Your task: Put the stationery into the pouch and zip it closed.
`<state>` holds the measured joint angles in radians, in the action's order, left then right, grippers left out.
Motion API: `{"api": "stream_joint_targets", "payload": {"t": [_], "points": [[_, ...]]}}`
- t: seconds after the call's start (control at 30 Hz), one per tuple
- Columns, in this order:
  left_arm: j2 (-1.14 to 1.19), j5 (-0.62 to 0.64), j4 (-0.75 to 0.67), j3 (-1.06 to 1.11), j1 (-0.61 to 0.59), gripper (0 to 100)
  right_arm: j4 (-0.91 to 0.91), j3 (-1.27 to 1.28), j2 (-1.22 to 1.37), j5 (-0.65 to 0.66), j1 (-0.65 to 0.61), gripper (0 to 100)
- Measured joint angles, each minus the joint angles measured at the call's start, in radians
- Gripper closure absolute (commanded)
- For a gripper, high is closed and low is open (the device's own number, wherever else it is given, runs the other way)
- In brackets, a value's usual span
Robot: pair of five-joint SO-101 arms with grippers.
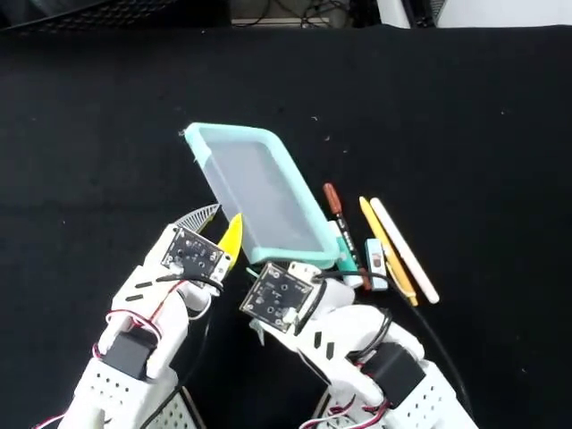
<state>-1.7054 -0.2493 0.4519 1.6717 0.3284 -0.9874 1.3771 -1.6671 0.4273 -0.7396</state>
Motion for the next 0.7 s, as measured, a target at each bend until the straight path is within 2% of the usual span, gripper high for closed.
{"api": "stream_joint_targets", "payload": {"t": [0.27, 0.57, 0.7], "points": [[-0.005, -0.002, 0.000, 0.000, 0.000, 87, 0.021, -0.210, 0.071, 0.040, 0.002, 98.5], [0.000, -0.002, 0.000, 0.002, -0.011, 87, 0.018, -0.601, 0.686, 0.048, -0.003, 98.5], [0.000, 0.000, 0.000, 0.002, -0.068, 87, -0.077, -0.783, 0.842, 0.048, -0.003, 98.5]]}}
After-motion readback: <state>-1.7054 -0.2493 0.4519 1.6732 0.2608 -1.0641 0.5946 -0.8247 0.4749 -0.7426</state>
